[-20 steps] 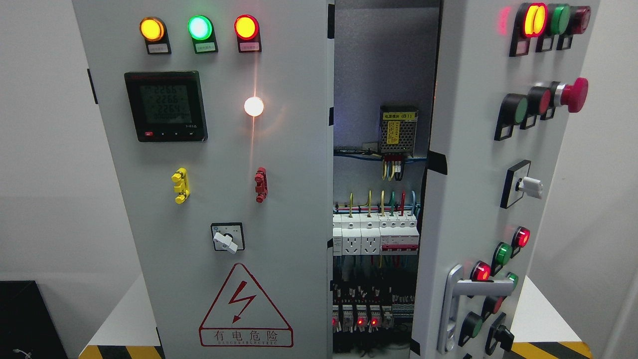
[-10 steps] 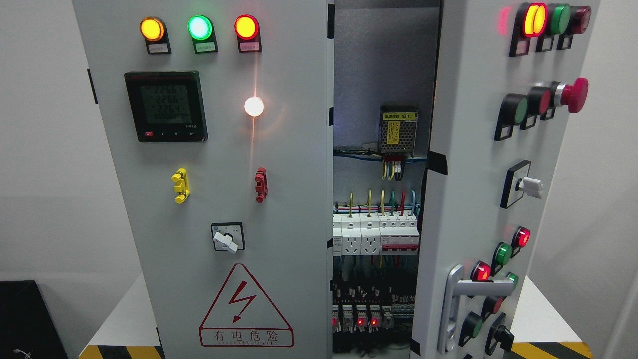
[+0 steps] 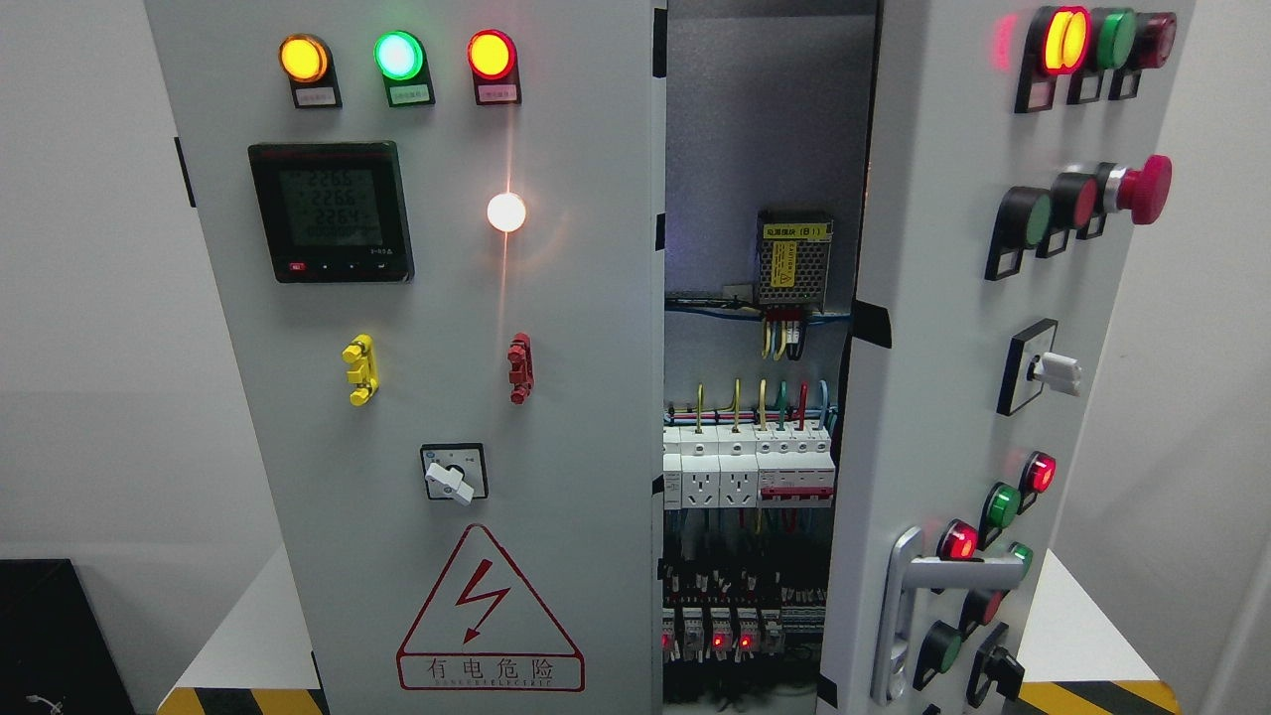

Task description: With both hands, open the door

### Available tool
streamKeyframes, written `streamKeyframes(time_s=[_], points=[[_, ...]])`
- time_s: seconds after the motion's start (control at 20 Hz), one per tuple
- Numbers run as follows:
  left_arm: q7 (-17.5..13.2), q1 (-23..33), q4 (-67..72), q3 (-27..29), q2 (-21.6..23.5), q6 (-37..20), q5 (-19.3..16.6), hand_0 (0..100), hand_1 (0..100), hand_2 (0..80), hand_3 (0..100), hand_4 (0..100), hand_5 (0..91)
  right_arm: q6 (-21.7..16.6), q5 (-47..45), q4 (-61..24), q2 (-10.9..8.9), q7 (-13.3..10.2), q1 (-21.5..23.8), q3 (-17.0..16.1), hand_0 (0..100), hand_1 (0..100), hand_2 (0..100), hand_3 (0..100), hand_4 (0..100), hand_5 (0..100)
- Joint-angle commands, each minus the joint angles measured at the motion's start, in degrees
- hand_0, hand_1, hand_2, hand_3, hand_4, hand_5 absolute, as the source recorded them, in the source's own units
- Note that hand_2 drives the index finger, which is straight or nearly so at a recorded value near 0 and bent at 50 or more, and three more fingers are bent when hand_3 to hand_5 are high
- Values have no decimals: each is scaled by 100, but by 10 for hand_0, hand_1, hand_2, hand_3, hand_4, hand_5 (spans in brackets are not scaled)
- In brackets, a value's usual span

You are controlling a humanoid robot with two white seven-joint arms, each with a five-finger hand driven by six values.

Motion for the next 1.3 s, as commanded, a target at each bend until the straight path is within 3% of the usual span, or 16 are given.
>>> streamKeyframes(time_s=[0.0,0.1,0.35,0.6,0.85,1.25], points=[[10,211,-3122,-296,1334,11,306,0,0,0,0,0,0,0,1,-7,0,-1,0,0,191,0,0,0,0,0],[19,535,-4017,-296,1607,11,306,0,0,0,0,0,0,0,1,-7,0,-1,0,0,191,0,0,0,0,0],[28,581,-5119,-304,2003,11,376,0,0,0,0,0,0,0,1,1,0,-1,0,0,191,0,0,0,0,0],[28,362,-5568,-313,2372,-42,1061,0,0,0,0,0,0,0,0,-7,0,-1,0,0,191,0,0,0,0,0],[19,-191,-6025,-339,2837,-50,1246,0,0,0,0,0,0,0,1,1,0,-1,0,0,191,0,0,0,0,0],[-16,-1439,-6386,-532,3567,-59,2212,0,0,0,0,0,0,0,1,1,0,-1,0,0,190,0,0,0,0,0]])
